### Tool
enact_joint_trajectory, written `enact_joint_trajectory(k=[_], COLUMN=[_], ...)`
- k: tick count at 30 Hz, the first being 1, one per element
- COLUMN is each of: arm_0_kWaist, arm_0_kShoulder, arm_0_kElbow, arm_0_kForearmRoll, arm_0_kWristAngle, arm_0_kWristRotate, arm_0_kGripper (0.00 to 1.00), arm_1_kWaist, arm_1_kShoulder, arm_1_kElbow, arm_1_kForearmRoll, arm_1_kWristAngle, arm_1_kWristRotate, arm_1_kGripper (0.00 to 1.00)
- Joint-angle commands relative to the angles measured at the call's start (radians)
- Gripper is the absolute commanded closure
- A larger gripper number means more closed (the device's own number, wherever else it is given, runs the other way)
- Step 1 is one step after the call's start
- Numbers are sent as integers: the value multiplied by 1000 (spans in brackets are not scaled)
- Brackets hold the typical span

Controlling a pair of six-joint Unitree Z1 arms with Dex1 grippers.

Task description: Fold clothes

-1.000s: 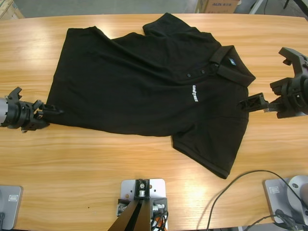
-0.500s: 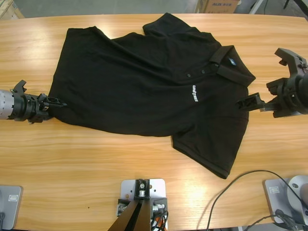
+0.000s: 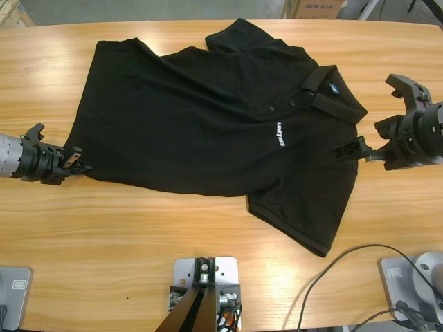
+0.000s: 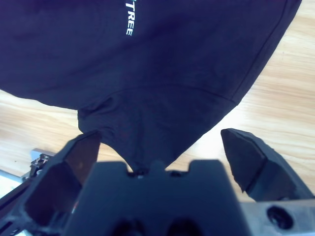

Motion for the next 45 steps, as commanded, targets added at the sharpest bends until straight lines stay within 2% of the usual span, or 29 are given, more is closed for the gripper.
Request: enact_joint_trajectory(k=[1, 5, 11, 16, 21, 22, 23, 24, 25, 28, 33, 36, 39, 42, 45], arm_0_kWaist=[-1, -1, 6, -10, -15, -15, -18, -25, -31, -34, -26, 18, 88, 110, 102], arm_0_kShoulder=[23, 50, 246, 352, 382, 383, 382, 380, 380, 369, 263, 173, 151, 141, 170], arm_0_kElbow=[-82, -229, -423, -482, -541, -552, -562, -570, -577, -575, -506, -394, -296, -289, -335], arm_0_kForearmRoll=[35, 112, 140, 139, 87, 83, 72, 51, 33, 7, 46, 86, 76, 78, 83], arm_0_kWristAngle=[-11, -27, -96, -101, -115, -133, -145, -162, -191, -273, -279, -216, -198, -132, -84], arm_0_kWristRotate=[15, 19, 19, 22, 80, 100, 135, 190, 237, 318, 385, 381, 350, 310, 253], arm_0_kGripper=[1000, 1000, 1000, 1000, 1000, 705, 289, 86, 17, 4, 0, 0, 0, 0, 0], arm_1_kWaist=[12, 12, 12, 12, 14, 16, 19, 24, 32, 50, 54, 55, 58, 62, 64], arm_1_kShoulder=[24, 25, 52, 60, 72, 75, 79, 84, 88, 91, 91, 82, 81, 82, 85], arm_1_kElbow=[29, 30, 31, 32, 32, 32, 32, 31, 29, 28, 28, 30, 31, 32, 32], arm_1_kForearmRoll=[-15, -21, -30, -33, -42, -48, -54, -57, -60, -65, -74, -76, -76, -78, -82], arm_1_kWristAngle=[21, 24, 35, 39, 43, 44, 44, 44, 46, 49, 50, 47, 46, 49, 49], arm_1_kWristRotate=[11, 11, 3, -4, -6, -6, -6, -6, -6, -4, -1, -2, -4, -4, -4], arm_1_kGripper=[0, 0, 0, 0, 0, 0, 0, 0, 0, 0, 0, 0, 0, 0, 0])
